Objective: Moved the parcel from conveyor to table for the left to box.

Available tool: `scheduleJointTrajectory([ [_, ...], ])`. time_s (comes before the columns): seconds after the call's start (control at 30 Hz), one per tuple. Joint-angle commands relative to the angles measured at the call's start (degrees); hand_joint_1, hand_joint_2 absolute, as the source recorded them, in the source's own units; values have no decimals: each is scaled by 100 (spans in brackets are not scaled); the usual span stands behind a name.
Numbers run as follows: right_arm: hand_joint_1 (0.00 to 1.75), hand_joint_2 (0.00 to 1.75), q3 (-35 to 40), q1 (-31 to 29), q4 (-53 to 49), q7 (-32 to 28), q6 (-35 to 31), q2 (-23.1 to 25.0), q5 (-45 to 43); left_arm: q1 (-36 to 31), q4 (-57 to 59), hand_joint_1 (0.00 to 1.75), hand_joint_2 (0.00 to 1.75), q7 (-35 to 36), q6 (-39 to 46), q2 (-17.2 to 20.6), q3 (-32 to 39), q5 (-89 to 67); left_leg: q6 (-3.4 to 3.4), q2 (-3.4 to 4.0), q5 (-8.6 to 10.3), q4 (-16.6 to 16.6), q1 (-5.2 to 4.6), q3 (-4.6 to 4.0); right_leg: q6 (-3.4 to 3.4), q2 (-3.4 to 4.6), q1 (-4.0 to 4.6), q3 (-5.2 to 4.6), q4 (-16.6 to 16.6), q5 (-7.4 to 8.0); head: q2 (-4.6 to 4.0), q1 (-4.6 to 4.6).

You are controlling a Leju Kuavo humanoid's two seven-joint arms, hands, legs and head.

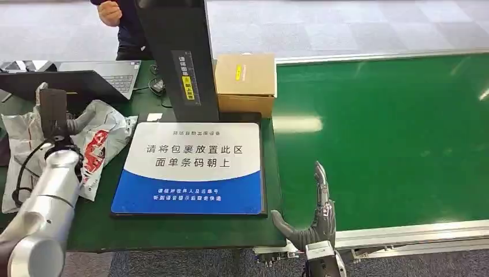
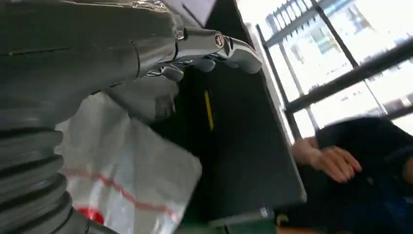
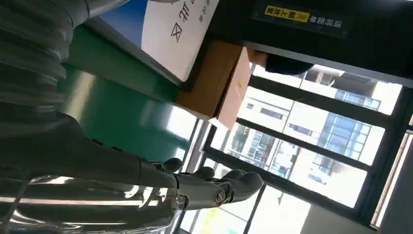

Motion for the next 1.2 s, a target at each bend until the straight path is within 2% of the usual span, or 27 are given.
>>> scheduleJointTrajectory([
  [0.03, 0, 175, -243, -85, 372, -94, 206, -101, -79, 397, -1055, 0, 175, 358, -1798, 21, -1446, 406, 3, -14, 1, -8, 4, 13, -13, -23, 7, 19, -9, -4, 0, 0],
  [0.17, 0, 175, -283, -108, 359, -93, 315, -82, -37, 735, -1571, 0, 175, 318, -1853, 161, -1673, 535, 2, 6, -2, -8, 2, 12, -10, -1, 4, 11, -5, -1, 0, -2],
  [0.23, 0, 175, -286, -133, 354, -79, 385, -81, 6, 1134, -2271, 0, 175, 151, -1870, 218, -1813, 702, 3, 5, -3, -9, 3, 15, -13, -4, 7, 15, -5, -3, 0, -2],
  [0.3, 0, 175, -294, -150, 360, -70, 389, -73, 19, 1310, -2577, 0, 175, 205, -1859, 219, -1885, 747, 2, 11, -3, -10, 1, 13, -9, 5, 4, 11, -5, 0, 0, 0],
  [0.43, 0, 175, -190, -212, 440, -36, 435, -146, -8, 2087, -3818, 0, 175, 15, -1632, 116, -2395, 516, 5, 4, -4, -13, 1, 19, -11, -5, 5, 20, -10, -4, 0, 0],
  [0.6, 0, 175, -143, -275, 451, 38, 475, -175, -25, 2770, -4423, 0, 175, -28, -1410, 125, -2712, 465, 6, 3, -3, -11, 0, 14, -7, -4, 2, 16, -12, -3, 0, 0],
  [0.7, 0, 175, -139, -256, 466, 86, 542, -191, -92, 3573, -4857, 0, 175, -344, -1349, -61, -2598, 768, 7, 23, -7, -24, -5, 31, -10, 14, -2, 27, -20, -2, 0, 2],
  [0.73, 0, 175, -120, -257, 480, 87, 560, -204, -111, 3899, -5032, 0, 175, -425, -1203, -225, -2512, 795, 8, 39, -10, -36, -8, 49, -12, 28, -4, 38, -30, 0, 0, 2],
  [0.83, 0, 175, -30, -280, 485, 139, 648, -216, -110, 4433, -5181, 0, 175, -511, -920, -539, -2494, 724, 7, 35, -23, -34, -10, 62, -13, 23, -7, 51, -29, -9, 0, 0],
  [0.87, 0, 175, 9, -309, 506, 177, 698, -212, -105, 4619, -5189, 0, 175, -573, -905, -666, -2443, 827, 5, 22, -17, -19, -8, 34, -7, 14, -6, 25, -16, -10, 0, 0],
  [1.0, 0, 175, 107, -460, 672, 341, 890, -145, -32, 4948, -5111, 0, 175, -713, -750, -970, -2390, 789, 6, 40, -29, -23, -8, 50, -10, 28, -4, 37, -21, -17, 0, -2],
  [1.07, 0, 175, 113, -582, 786, 476, 1066, -108, -54, 4963, -5082, 0, 175, -694, -808, -1154, -2337, 851, 10, 20, -27, -11, -7, 20, -5, 12, -5, 17, -11, -17, 0, 0],
  [1.1, 0, 0, 113, -582, 786, 476, 1066, -108, -54, 4963, -5082, 0, 175, -694, -808, -1154, -2337, 851, 11, 24, -29, -12, -4, 29, -9, 13, -2, 25, -14, -18, 0, 0],
  [1.2, 0, 0, 57, -784, 1012, 639, 1232, -65, -78, 4959, -5124, 0, 175, -626, -876, -1354, -2240, 767, 9, 13, -26, -7, -2, 17, -8, 3, 1, 17, -11, -17, 0, 0],
])
